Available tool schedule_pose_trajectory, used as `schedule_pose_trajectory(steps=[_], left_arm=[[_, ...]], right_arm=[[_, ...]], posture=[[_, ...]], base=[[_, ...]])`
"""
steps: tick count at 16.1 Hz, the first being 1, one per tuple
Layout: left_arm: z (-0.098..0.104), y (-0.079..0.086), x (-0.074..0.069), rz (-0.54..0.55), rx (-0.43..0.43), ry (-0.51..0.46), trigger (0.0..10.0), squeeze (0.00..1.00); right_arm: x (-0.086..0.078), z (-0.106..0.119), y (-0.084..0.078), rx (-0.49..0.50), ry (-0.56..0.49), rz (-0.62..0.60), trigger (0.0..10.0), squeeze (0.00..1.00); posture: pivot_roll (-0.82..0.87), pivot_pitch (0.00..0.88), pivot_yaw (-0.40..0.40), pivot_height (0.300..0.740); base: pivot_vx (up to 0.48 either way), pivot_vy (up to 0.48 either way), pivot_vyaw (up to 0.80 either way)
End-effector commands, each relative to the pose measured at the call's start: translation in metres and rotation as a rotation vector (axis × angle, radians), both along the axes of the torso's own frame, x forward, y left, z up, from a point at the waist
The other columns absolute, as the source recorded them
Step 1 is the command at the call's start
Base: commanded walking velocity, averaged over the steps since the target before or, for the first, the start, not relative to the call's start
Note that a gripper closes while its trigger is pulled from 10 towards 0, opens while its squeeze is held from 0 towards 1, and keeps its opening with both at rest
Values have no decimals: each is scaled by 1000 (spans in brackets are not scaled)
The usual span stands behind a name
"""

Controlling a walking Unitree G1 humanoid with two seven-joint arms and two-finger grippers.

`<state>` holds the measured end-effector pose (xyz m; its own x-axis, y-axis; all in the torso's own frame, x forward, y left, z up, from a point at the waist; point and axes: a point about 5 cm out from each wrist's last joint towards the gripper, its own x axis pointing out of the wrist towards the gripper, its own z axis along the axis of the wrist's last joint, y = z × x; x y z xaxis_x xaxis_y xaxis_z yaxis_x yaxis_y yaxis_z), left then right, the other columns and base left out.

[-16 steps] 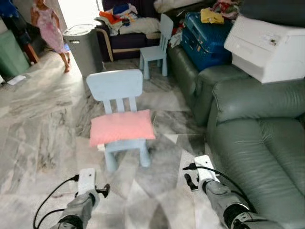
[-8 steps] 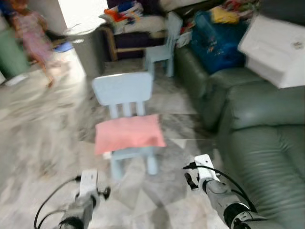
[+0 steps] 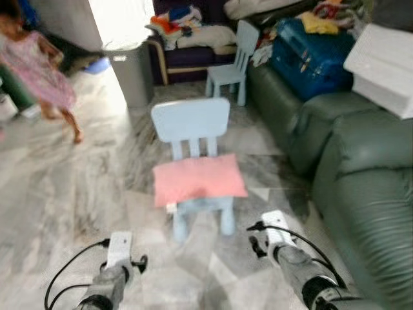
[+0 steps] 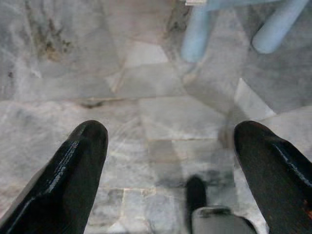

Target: Move the pillow to the sofa

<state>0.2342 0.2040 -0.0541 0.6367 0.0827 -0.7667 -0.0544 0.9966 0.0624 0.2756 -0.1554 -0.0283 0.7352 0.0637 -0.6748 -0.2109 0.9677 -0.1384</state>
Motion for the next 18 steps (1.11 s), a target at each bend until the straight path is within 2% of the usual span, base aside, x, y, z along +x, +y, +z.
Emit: schedule_pose_trajectory(steps=[1,4,10,18], left_arm=[[2,10,0,14,37,0,10000,0],[1,9,-1,8,30,2,10000,0],[0,6,-1,10,-20,-5,10000,0],[0,6,-2,-5,-37,-3,10000,0]], right_arm=[[6,4,13,16,-16,32,10000,0],[5,4,13,17,-14,31,10000,0],[6,5,12,24,-19,16,10000,0],[6,4,12,36,-21,9,10000,0]], posture=[[14,0,49,740],[15,0,48,740],[10,0,49,740],[13,0,51,740]], base=[[0,0,800],[0,0,800],[0,0,0],[387,0,0]])
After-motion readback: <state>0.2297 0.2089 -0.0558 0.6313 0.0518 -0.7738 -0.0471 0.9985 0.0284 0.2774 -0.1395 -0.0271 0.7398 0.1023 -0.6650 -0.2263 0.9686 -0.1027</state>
